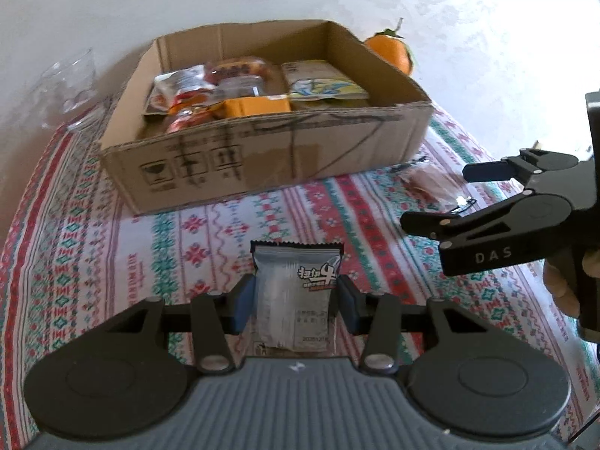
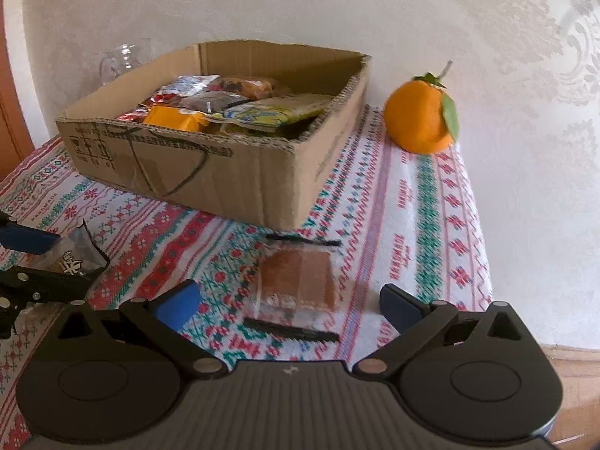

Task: Organize snacks
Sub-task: 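Grasp the last clear snack packet with the left tool while the right tool grasps the brown-square packet, then carry both packets into the box and open both tools to release them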

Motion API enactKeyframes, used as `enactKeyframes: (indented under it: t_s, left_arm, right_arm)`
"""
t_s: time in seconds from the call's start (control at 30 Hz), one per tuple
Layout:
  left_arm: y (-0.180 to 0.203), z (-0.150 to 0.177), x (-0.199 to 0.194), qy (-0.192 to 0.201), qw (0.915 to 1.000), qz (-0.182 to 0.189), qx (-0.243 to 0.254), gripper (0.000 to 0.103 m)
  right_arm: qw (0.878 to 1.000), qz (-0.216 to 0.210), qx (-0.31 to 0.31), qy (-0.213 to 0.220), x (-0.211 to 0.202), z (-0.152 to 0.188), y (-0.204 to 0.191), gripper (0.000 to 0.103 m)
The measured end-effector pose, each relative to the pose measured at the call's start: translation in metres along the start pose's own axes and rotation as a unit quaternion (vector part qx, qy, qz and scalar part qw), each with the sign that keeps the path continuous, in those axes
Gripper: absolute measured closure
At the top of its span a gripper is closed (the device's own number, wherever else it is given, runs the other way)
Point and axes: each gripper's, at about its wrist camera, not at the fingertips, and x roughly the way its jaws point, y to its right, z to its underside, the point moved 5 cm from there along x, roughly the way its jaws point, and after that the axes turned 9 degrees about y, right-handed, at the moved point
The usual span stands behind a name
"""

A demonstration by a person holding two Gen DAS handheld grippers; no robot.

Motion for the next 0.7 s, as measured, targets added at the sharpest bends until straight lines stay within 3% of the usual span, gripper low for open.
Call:
enactKeyframes:
  t_s: [0.07,0.13,0.17,0.23,0.4,0.7]
  left_arm:
    - [-0.001,0.000,0.000,0.000,1.0000,0.000,-0.003,0.057]
    - [0.000,0.000,-0.001,0.002,1.0000,0.003,-0.002,0.057]
    - [0.001,0.000,-0.001,0.003,1.0000,0.005,-0.002,0.057]
    - [0.003,0.000,-0.001,0.003,1.0000,0.009,-0.002,0.057]
    - [0.005,-0.001,-0.004,0.007,0.9999,0.014,0.000,0.057]
    - [0.007,-0.001,-0.022,0.004,0.9997,0.023,-0.002,0.057]
  right_arm:
    - [1.000,-0.004,0.004,0.003,0.000,-0.003,-0.001,0.007]
    - [1.000,-0.005,0.004,0.007,-0.003,-0.006,-0.003,0.028]
    - [1.000,-0.002,0.003,0.005,-0.004,-0.007,-0.003,0.031]
    - [1.000,0.006,0.005,0.005,-0.007,-0.007,-0.003,0.048]
    - [1.000,0.019,0.010,-0.004,-0.017,-0.001,-0.003,0.052]
    - [1.000,0.005,0.009,-0.003,-0.049,0.002,-0.014,0.053]
